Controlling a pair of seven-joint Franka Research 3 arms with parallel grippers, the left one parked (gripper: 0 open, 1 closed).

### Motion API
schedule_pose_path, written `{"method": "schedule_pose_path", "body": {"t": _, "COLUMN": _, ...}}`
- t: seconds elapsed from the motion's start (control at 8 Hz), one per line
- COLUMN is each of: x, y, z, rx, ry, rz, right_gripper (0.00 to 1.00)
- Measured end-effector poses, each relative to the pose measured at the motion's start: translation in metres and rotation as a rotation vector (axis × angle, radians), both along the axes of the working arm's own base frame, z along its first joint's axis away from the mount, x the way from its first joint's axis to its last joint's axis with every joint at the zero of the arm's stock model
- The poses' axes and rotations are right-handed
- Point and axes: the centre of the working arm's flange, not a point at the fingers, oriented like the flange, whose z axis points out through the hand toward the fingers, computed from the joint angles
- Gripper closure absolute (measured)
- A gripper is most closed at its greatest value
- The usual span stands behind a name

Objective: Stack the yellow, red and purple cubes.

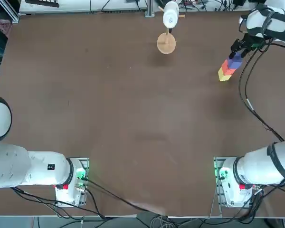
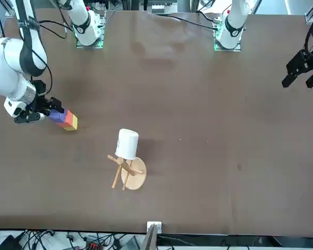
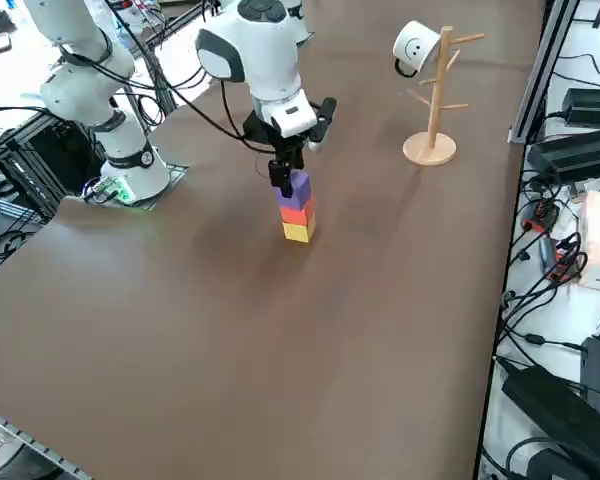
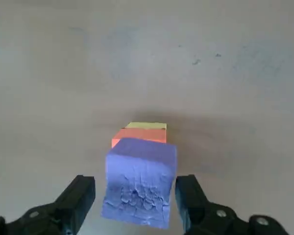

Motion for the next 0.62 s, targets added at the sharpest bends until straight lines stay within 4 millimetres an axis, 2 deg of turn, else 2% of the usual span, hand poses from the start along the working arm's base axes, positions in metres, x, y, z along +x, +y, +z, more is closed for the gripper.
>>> {"method": "schedule_pose_path", "body": {"t": 0.38, "x": -0.002, "y": -0.002, "z": 0.038, "rx": 0.014, "ry": 0.007, "rz": 0.003, "right_gripper": 0.0}}
{"method": "schedule_pose_path", "body": {"t": 0.62, "x": -0.009, "y": -0.005, "z": 0.087, "rx": 0.03, "ry": 0.013, "rz": 0.006, "right_gripper": 0.0}}
